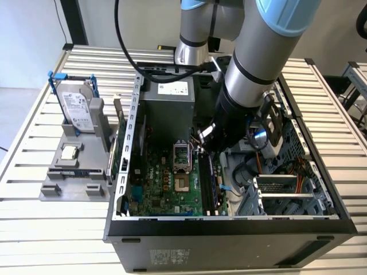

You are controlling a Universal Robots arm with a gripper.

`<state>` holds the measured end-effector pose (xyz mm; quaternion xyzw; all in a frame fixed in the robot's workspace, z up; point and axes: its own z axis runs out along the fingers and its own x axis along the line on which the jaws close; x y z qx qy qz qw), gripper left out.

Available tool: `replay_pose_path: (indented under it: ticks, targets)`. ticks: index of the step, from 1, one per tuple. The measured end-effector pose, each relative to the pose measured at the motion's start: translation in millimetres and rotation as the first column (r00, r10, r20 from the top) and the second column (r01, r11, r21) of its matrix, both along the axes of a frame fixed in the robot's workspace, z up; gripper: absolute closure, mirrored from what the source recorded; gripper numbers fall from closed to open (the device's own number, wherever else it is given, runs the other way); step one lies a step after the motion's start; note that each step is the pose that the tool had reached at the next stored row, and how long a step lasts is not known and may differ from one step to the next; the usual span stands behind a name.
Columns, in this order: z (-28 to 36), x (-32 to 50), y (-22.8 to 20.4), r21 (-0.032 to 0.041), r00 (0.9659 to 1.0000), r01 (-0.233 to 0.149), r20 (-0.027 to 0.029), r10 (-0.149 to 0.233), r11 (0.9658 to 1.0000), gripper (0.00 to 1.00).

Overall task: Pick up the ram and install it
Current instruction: 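Press down the ram until it locks into place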

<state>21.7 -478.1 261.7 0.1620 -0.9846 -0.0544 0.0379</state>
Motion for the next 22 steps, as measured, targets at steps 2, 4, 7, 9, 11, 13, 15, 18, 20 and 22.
replay_pose_path:
  ticks: [2, 4, 7, 9, 11, 13, 15, 18, 20, 22]
  targets:
    - [0.0, 0.0, 0.0, -0.0004, 0.9998, -0.018, 0.0, 0.018, 0.9998, 1.0]
    - [0.0, 0.0, 0.0, -0.0007, 0.9994, -0.036, 0.0, 0.036, 0.9994, 1.0]
    - [0.0, 0.0, 0.0, -0.0011, 0.9981, -0.062, 0.0, 0.062, 0.9981, 1.0]
    - [0.0, 0.0, 0.0, -0.0015, 0.9968, -0.08, -0.0001, 0.08, 0.9968, 1.0]
    - [0.0, 0.0, 0.0, -0.0018, 0.9952, -0.098, -0.0001, 0.098, 0.9952, 1.0]
    - [0.0, 0.0, 0.0, -0.0019, 0.9932, -0.116, -0.0001, 0.116, 0.9932, 1.0]
    - [0.0, 0.0, 0.0, -0.0019, 0.9907, -0.136, -0.0002, 0.136, 0.9907, 1.0]
    - [0.0, 0.0, 0.0, -0.002, 0.9864, -0.164, -0.0001, 0.164, 0.9864, 1.0]
    - [0.0, 0.0, 0.0, -0.0019, 0.9833, -0.182, -0.0001, 0.182, 0.9833, 1.0]
    - [0.0, 0.0, 0.0, -0.002, 0.9799, -0.199, -0.0002, 0.199, 0.9799, 1.0]
